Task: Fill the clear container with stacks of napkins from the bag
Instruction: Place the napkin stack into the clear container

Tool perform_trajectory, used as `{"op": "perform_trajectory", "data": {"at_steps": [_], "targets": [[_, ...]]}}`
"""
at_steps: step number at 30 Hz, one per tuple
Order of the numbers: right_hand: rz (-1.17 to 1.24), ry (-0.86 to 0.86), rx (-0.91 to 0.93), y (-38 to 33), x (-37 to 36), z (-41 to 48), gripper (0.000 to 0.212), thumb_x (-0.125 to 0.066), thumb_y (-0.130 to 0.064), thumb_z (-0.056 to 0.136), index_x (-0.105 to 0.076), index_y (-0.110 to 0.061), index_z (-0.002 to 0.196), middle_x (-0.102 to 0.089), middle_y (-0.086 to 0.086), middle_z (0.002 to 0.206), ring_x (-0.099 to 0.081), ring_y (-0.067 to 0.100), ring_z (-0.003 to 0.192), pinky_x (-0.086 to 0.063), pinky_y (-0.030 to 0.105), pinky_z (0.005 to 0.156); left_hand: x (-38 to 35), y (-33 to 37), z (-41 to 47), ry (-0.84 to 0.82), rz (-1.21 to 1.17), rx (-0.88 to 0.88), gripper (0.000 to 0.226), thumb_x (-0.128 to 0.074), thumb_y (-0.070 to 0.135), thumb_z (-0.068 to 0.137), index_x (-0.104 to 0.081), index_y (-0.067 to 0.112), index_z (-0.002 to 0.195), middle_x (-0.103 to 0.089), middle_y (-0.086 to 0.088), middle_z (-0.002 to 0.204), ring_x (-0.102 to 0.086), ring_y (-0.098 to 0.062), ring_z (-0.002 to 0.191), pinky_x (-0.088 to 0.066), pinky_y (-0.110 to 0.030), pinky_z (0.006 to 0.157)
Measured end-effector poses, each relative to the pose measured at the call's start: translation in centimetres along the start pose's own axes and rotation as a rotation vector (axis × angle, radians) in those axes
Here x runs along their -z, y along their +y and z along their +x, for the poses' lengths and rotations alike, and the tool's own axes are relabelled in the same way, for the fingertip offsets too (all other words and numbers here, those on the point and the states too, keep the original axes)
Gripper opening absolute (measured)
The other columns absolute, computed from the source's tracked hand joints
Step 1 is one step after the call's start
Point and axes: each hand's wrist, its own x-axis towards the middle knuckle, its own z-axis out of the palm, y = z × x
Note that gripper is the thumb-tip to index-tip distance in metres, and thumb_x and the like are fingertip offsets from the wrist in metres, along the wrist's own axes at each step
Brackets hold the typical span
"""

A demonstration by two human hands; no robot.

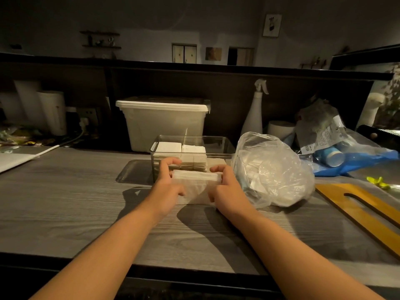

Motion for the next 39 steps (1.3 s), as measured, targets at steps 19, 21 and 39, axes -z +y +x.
{"op": "perform_trajectory", "data": {"at_steps": [19,21,39], "targets": [[-0.29,0.11,0.018,1.2,1.2,0.3,0.006,-0.062,-0.015,0.09,-0.064,-0.012,0.085,-0.066,0.002,0.081,-0.063,0.022,0.082,-0.05,0.035,0.073,1.9,0.2,-1.2,0.112,0.073,0.052,0.053,-0.065,-0.01,0.086,-0.047,0.031,0.114,-0.07,-0.008,0.104,-0.067,-0.024,0.099,-0.057,-0.043,0.088],[-0.289,0.132,0.027,1.0,1.2,0.2,0.006,-0.063,-0.012,0.089,-0.064,-0.013,0.083,-0.063,-0.002,0.075,-0.06,0.018,0.077,-0.045,0.03,0.067,1.8,0.4,-1.2,0.136,0.053,0.048,0.051,-0.065,-0.01,0.086,-0.047,0.025,0.118,-0.071,-0.007,0.101,-0.068,-0.024,0.099,-0.056,-0.039,0.089],[-0.131,0.192,0.138,-7.4,6.5,4.8,0.025,-0.065,-0.005,0.091,-0.066,-0.016,0.113,-0.071,0.001,0.106,-0.067,0.019,0.101,-0.058,0.041,0.09,0.1,8.2,4.1,0.229,0.113,-0.084,0.044,-0.073,0.007,0.087,-0.048,0.026,0.117,-0.07,-0.001,0.098,-0.067,-0.019,0.095,-0.058,-0.045,0.089]]}}
